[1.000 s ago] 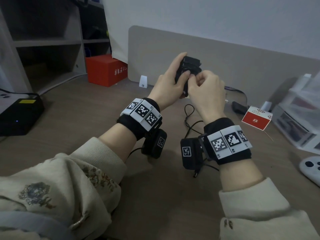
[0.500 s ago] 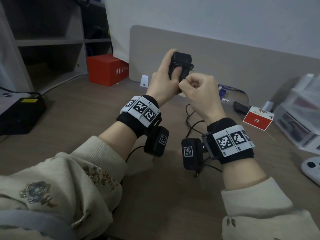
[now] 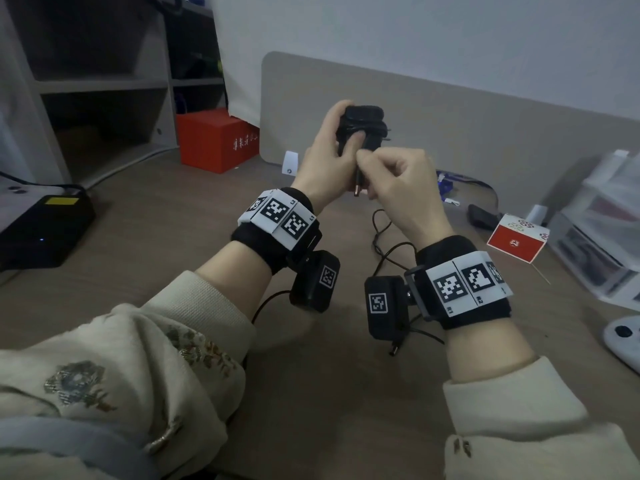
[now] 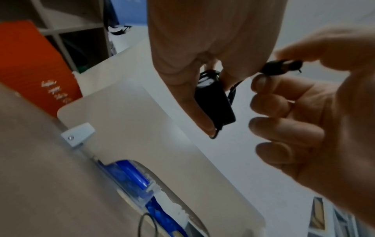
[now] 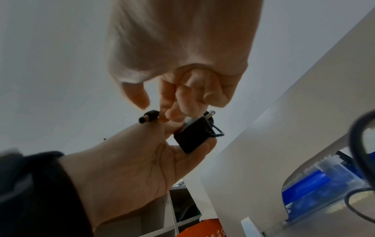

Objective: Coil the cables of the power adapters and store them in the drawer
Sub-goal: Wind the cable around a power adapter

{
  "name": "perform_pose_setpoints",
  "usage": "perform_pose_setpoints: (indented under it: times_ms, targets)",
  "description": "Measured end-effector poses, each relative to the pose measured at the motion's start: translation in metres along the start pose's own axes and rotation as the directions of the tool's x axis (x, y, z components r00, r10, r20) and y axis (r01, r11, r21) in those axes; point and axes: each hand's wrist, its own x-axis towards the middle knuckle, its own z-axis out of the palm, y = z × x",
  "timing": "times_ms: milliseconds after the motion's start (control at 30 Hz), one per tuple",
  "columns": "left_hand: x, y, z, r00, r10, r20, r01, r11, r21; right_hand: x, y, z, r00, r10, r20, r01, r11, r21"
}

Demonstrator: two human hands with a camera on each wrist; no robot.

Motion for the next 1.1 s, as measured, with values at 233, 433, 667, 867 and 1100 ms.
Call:
perform_pose_setpoints:
  times_ms: [233, 433, 667, 867, 1100]
  targets:
    - [-0.007, 0.011, -0.002, 0.973, 0.015, 0.23, 0.034, 0.977, -0.208, 0.006, 0.02, -0.023, 0.912, 0.079, -0.403, -0.025, 0.99, 0.137]
    - [-0.015, 0.016, -0.003, 0.906, 0.01, 0.424, 0.166, 0.912, -0.376, 0.002, 0.021, -0.025, 0.973, -0.003, -0.231, 0.045, 0.983, 0.176]
    - [-0.019, 0.021, 0.009, 0.875, -0.007, 0.485, 0.217, 0.9, -0.378, 0.002, 0.02, -0.017, 0.865, -0.039, -0.5, 0.082, 0.995, 0.064]
    - [-0.023, 0.019, 0.021, 0.894, -0.003, 0.447, 0.18, 0.917, -0.355, 0.002, 0.019, -0.016, 0.783, 0.071, -0.618, 0.037, 0.986, 0.16]
    - [-0.029, 0.024, 0.035, 0.95, -0.002, 0.314, 0.107, 0.942, -0.317, 0.001, 0.019, -0.011, 0.726, 0.134, -0.674, 0.055, 0.967, 0.25]
